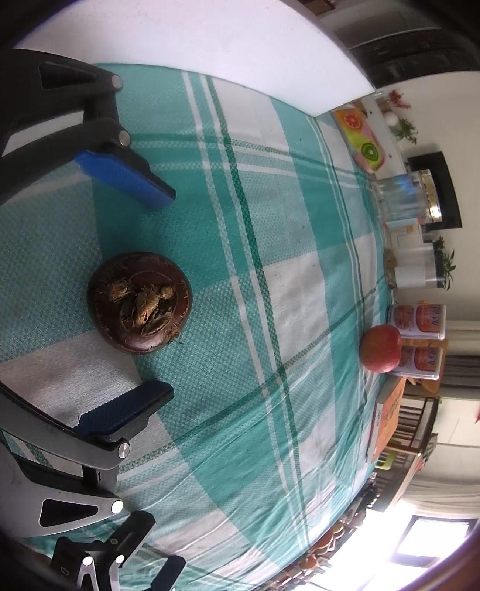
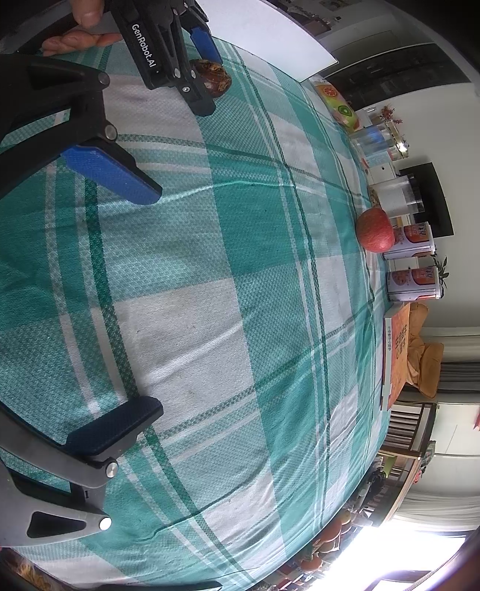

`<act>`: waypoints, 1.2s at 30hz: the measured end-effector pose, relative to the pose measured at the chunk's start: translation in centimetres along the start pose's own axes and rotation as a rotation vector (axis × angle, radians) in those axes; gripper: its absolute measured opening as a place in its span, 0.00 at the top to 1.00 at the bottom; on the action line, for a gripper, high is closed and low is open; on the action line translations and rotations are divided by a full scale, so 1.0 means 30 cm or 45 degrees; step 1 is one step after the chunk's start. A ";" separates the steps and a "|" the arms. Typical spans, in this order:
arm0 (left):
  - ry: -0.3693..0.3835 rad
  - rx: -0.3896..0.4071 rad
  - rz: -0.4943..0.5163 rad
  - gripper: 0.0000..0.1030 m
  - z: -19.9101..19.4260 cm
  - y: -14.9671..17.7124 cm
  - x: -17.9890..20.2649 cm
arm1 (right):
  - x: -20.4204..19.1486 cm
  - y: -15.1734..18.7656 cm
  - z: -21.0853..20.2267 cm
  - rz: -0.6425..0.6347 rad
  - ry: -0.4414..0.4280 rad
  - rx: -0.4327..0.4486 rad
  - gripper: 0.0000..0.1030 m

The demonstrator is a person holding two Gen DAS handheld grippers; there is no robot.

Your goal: Organize fruits

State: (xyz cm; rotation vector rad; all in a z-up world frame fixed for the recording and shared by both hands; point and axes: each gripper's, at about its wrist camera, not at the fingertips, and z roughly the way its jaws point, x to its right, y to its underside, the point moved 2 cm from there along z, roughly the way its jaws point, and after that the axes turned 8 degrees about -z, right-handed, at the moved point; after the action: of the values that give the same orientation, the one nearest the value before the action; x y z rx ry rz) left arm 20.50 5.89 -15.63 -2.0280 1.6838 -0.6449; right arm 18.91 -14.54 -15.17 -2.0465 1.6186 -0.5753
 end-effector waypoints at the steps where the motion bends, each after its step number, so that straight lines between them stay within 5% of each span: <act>1: 0.003 -0.004 -0.006 0.04 0.003 -0.001 -0.003 | 0.000 0.000 0.000 -0.001 0.001 0.000 0.00; 15: 0.002 -0.010 -0.006 0.02 0.005 0.001 -0.001 | -0.011 -0.002 0.008 -0.036 0.021 -0.026 0.00; 18: 0.002 -0.010 -0.007 0.02 0.005 0.001 -0.001 | 0.009 -0.035 0.014 -0.016 -0.058 -0.040 0.00; 25: -0.007 -0.009 -0.007 0.01 0.007 0.001 -0.002 | 0.003 -0.464 0.165 0.017 -0.252 0.059 0.00; 30: -0.007 -0.009 -0.010 0.01 0.006 0.003 -0.002 | -0.118 -0.772 0.368 -0.097 -0.217 0.086 0.00; 35: -0.007 -0.009 -0.011 0.00 0.007 0.002 -0.003 | -0.194 -0.903 0.519 -0.177 -0.171 0.055 0.02; 36: -0.007 -0.009 -0.012 0.00 0.008 0.002 -0.003 | -0.206 -0.908 0.535 -0.208 -0.166 0.041 0.21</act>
State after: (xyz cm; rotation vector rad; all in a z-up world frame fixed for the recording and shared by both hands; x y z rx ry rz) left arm 20.56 5.98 -15.86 -2.0419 1.6767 -0.6371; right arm 48.22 -1.52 -12.14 -2.1584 1.3689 -0.5085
